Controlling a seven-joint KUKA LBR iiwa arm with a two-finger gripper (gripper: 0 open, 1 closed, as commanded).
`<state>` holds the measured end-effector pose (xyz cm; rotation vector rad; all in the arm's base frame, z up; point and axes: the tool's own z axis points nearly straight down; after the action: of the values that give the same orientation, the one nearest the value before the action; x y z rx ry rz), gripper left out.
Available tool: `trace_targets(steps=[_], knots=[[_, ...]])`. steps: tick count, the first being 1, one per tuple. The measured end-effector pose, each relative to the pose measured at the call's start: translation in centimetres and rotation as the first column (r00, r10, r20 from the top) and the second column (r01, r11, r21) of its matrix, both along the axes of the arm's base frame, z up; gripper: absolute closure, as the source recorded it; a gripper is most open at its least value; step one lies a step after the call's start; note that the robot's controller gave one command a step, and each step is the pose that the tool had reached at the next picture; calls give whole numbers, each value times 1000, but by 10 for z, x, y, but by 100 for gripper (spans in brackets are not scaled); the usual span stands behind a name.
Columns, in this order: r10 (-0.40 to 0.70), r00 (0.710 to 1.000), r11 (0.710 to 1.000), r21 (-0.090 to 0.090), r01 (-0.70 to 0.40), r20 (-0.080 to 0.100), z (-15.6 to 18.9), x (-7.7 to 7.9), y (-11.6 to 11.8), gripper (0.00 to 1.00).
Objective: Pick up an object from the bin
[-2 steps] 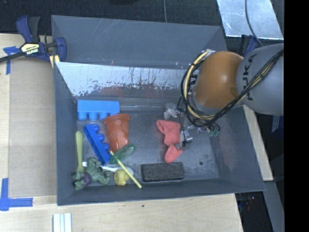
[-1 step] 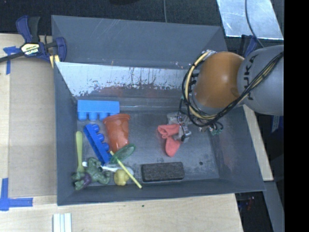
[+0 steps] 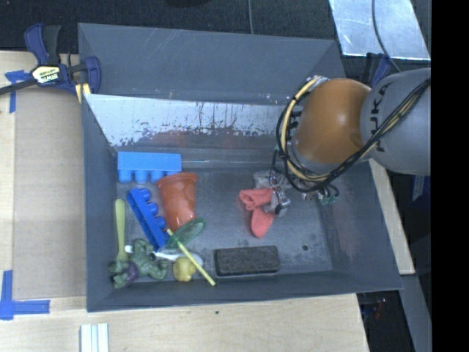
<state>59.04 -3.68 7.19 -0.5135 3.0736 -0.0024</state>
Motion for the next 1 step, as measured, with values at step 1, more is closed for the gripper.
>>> trace_targets(steps=[1], knots=[[-10, 1000, 1000, 0, 10, -5, 68, -7, -3, 100]])
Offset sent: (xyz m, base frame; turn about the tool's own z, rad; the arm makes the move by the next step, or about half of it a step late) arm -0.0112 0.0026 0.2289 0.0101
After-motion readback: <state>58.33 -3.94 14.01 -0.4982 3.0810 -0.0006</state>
